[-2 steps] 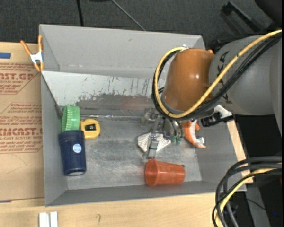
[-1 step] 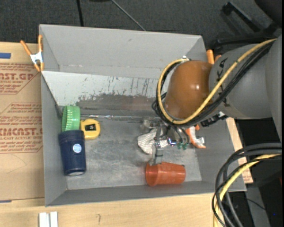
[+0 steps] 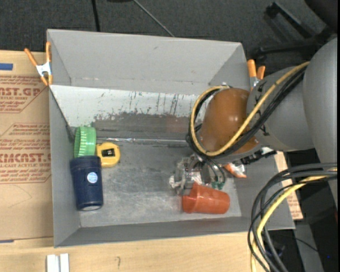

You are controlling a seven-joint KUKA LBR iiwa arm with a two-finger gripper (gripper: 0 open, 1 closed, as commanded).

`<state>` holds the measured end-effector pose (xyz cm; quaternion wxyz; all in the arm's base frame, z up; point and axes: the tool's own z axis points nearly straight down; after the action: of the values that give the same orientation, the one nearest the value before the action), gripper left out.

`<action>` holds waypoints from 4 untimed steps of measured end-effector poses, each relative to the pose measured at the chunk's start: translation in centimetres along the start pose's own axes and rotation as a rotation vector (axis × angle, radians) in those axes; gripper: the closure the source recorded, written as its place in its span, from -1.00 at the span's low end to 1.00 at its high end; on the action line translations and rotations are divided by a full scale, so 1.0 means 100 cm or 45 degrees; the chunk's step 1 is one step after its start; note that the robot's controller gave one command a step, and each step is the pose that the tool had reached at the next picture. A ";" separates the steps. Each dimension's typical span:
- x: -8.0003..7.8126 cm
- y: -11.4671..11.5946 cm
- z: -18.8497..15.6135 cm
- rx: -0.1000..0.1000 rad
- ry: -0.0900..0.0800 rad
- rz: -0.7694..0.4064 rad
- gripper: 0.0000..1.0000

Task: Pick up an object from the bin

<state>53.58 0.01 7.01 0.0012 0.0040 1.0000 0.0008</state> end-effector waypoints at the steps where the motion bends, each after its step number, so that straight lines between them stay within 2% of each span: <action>1: 0.000 0.000 0.000 0.000 0.000 0.000 1.00; 2: -0.004 -0.024 -0.083 0.001 0.001 -0.062 1.00; 3: -0.004 -0.024 -0.083 0.001 0.001 -0.063 1.00; 4: -0.011 -0.023 -0.096 0.001 0.002 -0.073 1.00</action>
Offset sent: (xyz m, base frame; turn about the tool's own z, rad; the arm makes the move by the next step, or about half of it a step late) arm 0.0037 -0.0251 0.0832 -0.0494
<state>54.62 -2.35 16.65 0.0004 -0.0245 0.9997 0.0002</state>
